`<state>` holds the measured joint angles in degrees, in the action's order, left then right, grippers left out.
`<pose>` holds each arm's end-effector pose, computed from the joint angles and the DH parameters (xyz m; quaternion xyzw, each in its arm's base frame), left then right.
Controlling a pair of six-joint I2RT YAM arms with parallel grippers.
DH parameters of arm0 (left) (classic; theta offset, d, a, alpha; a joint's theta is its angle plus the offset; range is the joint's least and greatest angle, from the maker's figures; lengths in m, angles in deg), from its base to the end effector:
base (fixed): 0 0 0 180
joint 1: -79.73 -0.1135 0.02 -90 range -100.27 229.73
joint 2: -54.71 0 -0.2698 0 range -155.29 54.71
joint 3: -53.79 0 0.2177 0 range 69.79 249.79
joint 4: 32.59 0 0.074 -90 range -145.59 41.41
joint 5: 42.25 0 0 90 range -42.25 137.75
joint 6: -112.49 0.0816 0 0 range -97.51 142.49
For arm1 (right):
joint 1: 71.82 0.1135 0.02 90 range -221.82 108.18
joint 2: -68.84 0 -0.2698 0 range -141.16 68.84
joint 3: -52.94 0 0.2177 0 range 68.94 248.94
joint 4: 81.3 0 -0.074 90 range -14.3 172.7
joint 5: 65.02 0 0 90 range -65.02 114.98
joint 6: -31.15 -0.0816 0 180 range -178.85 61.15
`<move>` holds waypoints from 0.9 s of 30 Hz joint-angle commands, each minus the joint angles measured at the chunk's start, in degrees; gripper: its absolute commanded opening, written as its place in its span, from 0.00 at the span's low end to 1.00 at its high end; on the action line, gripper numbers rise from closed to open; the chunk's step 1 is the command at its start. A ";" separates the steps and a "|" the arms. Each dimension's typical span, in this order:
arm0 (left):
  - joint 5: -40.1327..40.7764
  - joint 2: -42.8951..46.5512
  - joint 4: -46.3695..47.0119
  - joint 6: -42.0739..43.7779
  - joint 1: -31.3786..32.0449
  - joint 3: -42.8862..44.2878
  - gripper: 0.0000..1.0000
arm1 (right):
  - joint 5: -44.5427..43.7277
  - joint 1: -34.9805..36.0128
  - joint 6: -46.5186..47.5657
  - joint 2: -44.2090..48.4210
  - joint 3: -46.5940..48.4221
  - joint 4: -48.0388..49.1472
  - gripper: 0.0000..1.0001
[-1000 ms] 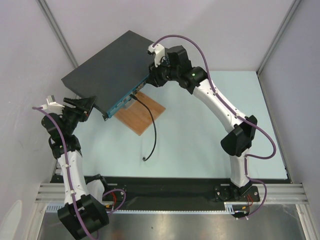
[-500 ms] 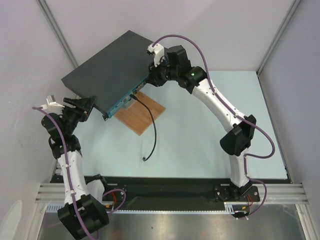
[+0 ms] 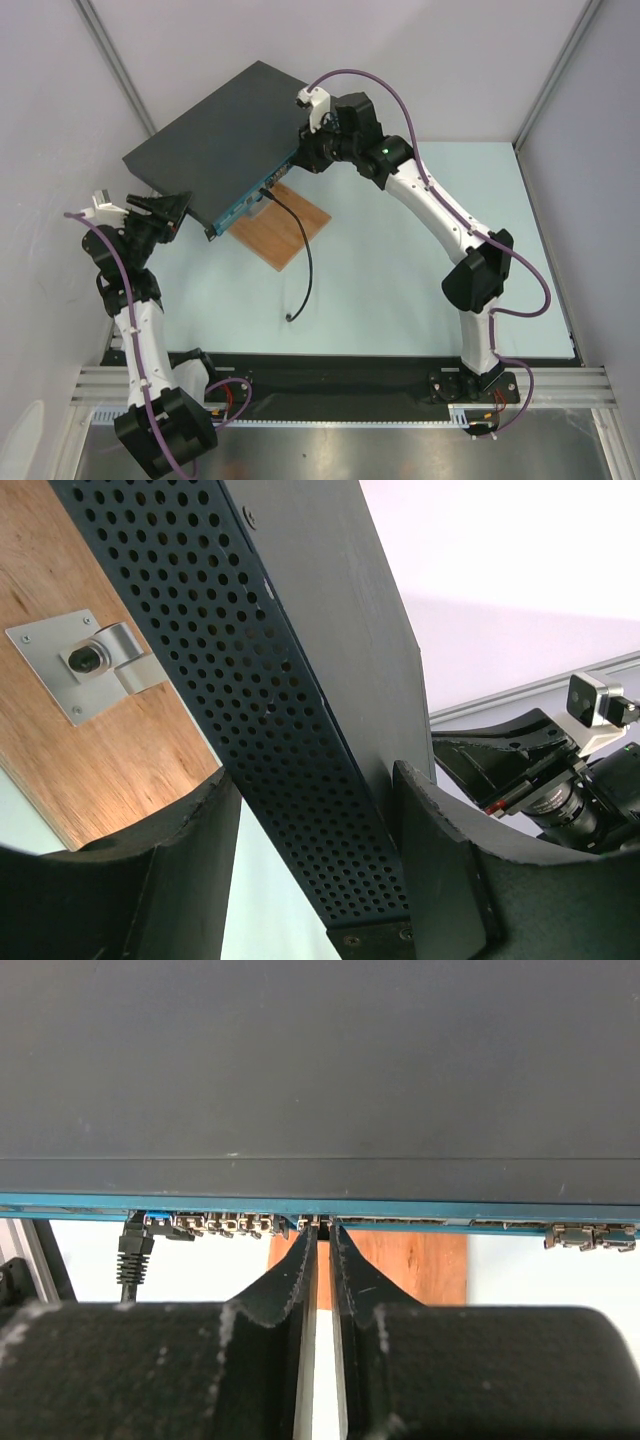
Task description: Insert the plug into the switch port
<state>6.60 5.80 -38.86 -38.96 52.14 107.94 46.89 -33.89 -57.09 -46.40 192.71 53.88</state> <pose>0.1976 0.0427 0.3343 -0.2927 0.6489 -0.4309 0.5546 0.3548 0.3151 0.3960 -0.3757 0.7209 0.3224 0.4850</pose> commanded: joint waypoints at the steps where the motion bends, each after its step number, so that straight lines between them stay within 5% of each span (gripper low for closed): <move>1: -3.06 -1.28 1.95 7.75 2.02 1.93 0.00 | -1.43 0.83 -1.41 -2.01 -1.42 8.43 0.11; 16: -3.59 -1.46 2.30 7.84 1.93 1.93 0.00 | -4.77 1.80 -1.41 -2.71 -2.91 11.68 0.09; 27: -2.89 -0.76 0.72 9.42 1.93 1.22 0.03 | 2.95 -3.38 -2.90 3.44 -8.18 9.22 0.27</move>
<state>6.25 5.54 -39.07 -38.48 52.14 108.18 48.85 -35.66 -59.67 -44.02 186.68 59.83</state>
